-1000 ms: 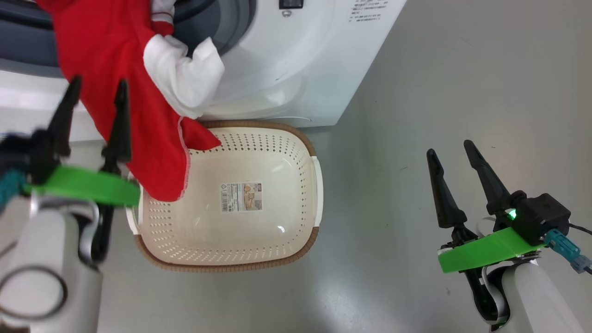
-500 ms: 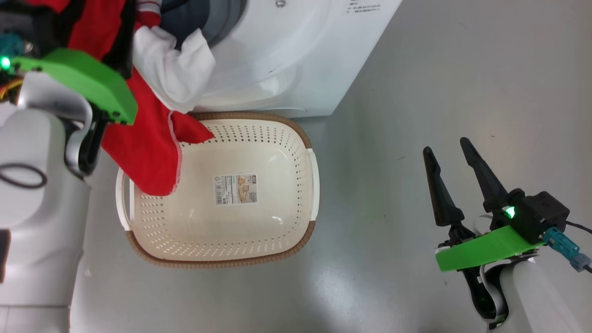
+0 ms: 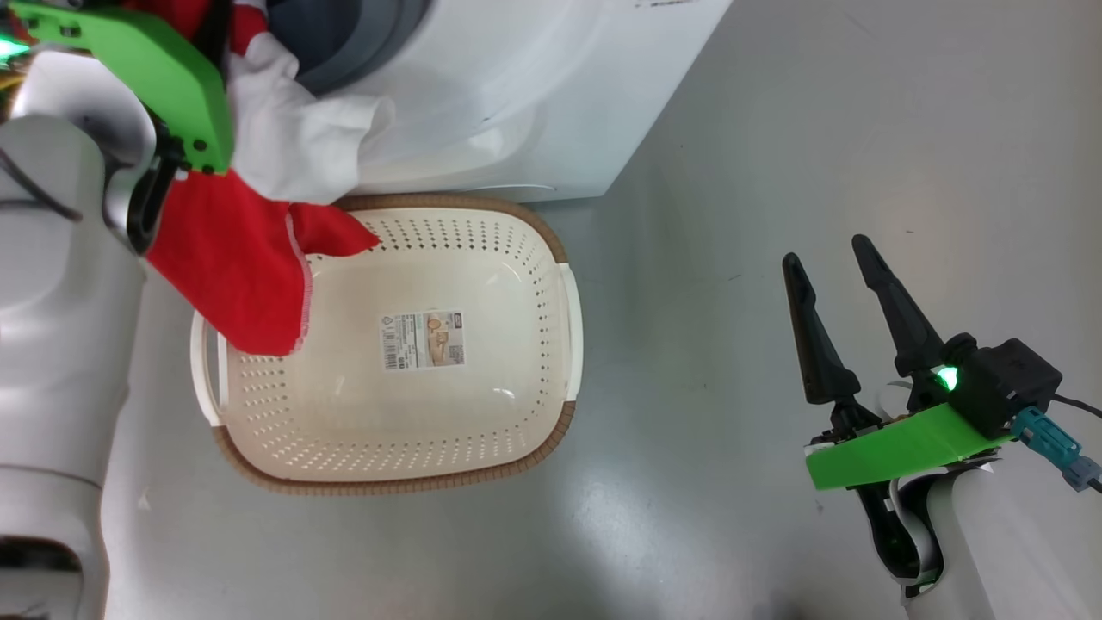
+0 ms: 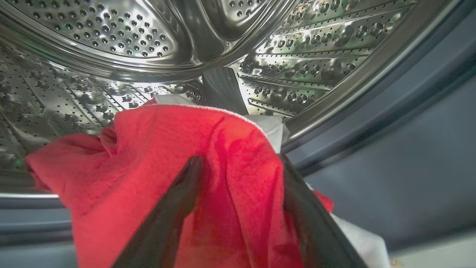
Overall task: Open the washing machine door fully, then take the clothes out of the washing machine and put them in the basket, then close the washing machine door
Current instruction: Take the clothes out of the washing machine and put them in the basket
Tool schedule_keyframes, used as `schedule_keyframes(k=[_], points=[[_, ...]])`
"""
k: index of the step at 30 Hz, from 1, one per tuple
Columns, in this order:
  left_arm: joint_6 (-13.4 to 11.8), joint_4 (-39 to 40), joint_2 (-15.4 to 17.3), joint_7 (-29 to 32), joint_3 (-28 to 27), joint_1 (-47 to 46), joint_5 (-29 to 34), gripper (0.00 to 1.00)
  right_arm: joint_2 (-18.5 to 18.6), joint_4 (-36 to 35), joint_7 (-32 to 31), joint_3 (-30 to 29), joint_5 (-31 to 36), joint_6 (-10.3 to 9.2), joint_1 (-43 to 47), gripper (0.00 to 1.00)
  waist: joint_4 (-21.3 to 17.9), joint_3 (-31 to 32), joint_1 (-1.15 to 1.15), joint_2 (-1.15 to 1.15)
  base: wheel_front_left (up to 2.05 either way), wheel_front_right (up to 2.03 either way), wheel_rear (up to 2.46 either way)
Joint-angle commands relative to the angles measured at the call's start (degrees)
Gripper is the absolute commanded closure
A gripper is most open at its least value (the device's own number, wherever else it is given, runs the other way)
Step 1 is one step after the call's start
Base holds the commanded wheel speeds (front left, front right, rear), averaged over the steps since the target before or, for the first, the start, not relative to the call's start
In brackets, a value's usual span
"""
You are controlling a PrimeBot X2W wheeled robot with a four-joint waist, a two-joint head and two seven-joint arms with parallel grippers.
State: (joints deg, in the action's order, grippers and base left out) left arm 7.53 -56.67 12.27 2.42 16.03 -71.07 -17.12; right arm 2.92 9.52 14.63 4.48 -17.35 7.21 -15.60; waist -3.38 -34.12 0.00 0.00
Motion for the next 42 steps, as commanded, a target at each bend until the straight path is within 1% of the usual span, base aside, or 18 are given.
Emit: schedule_keyframes(k=[1, 6, 8, 15, 16, 18, 22, 25, 31, 34, 36, 40, 41, 42], points=[[-0.04, -0.15, 2.6, -0.59, -0.27, -1.96, 0.66, 0.0, -0.04, -1.33, 0.37, 1.44, -0.45, 0.28, 0.02, 0.0, -0.34, -0.2, 0.0, 0.0, 0.0, 0.0, 0.0], [-0.17, -5.27, 2.87, -2.15, 2.07, -4.81, 2.31, 0.0, -0.04, -1.26, 0.37, 1.81, -0.74, 0.28, -0.03, 0.0, -0.95, -0.2, 0.0, 0.0, 0.0, 0.0, 0.0], [-0.58, -7.35, 3.04, -2.53, 3.05, -5.69, 3.27, 0.0, -0.04, -1.25, 0.37, 2.07, -0.87, 0.28, 0.0, 0.0, -1.2, -0.14, 0.0, 0.0, 0.0, 0.0, 0.0], [-0.94, -12.99, 2.82, -3.35, 4.02, -7.96, 3.51, 0.0, -0.04, -1.19, 0.37, 2.87, -1.25, 0.28, -0.15, 0.0, -1.81, -0.08, 0.0, 0.0, 0.0, 0.0, 0.0], [-0.89, -13.84, 2.73, -3.67, 4.04, -8.24, 3.23, 0.52, -0.04, -1.22, 0.37, 2.9, -1.32, 0.28, -0.19, 0.0, -1.91, -0.04, 0.0, 0.0, 0.0, 0.0, 0.0], [-0.85, -14.47, 2.74, -4.1, 4.15, -8.34, 3.05, 1.0, -0.04, -1.25, 0.37, 2.88, -1.35, 0.28, -0.19, 0.0, -1.95, 0.04, 0.0, 0.0, 0.0, 0.0, 0.0], [-0.79, -15.27, 2.54, -5.24, 4.1, -8.44, 2.42, 1.0, -0.04, -1.33, 0.37, 2.64, -1.32, 0.28, -0.14, 0.0, -1.76, 0.16, 0.0, 0.0, 0.0, 0.0, 0.0], [-0.73, -15.52, 2.3, -7.3, 3.65, -8.33, 1.53, 1.0, -0.04, -1.32, 0.37, 2.42, -1.21, 0.28, -0.08, 0.0, -1.44, 0.43, 0.0, 0.0, 0.0, 0.0, 0.0], [-0.61, -15.32, 1.62, -14.16, 2.02, -6.89, -0.85, 1.0, -0.04, -1.24, 0.37, 1.84, -0.97, 0.28, 0.27, 0.0, -0.51, 1.57, 0.0, 0.0, 0.0, 0.0, 0.0], [-0.62, -13.88, 1.46, -16.63, 1.0, -4.98, -1.95, 1.0, -0.04, -1.19, 0.37, 1.42, -0.82, 0.28, 0.78, 0.0, 0.0, 2.47, 0.0, 0.0, 0.0, 0.0, 0.0], [-0.6, -11.69, 1.51, -17.26, 0.07, -3.12, -2.69, 1.0, -0.04, -1.09, 0.37, 1.15, -0.69, 0.28, 1.19, 0.0, 0.33, 3.16, 0.0, 0.0, 0.0, 0.0, 0.0], [-1.2, -0.21, 1.95, -17.39, -3.83, 3.09, -3.81, 1.0, -0.04, -1.1, 0.37, 0.55, -0.42, 0.28, 1.96, 0.0, 1.04, 4.32, 0.0, 0.0, 0.0, 0.0, 0.0], [-1.2, -0.21, 1.95, -17.39, -3.83, 3.09, -3.81, 1.0, -0.04, -1.1, 0.37, 0.55, -0.42, 0.28, 1.96, 0.0, 1.04, 4.32, 0.0, 0.0, 0.0, 0.0, 0.0], [-1.42, 2.69, 1.98, -17.39, -4.8, 5.13, -3.71, 1.0, -0.04, -1.06, 0.37, 0.47, -0.36, 0.28, 2.17, 0.0, 1.16, 4.62, 0.0, 0.0, 0.0, 0.0, 0.0]])
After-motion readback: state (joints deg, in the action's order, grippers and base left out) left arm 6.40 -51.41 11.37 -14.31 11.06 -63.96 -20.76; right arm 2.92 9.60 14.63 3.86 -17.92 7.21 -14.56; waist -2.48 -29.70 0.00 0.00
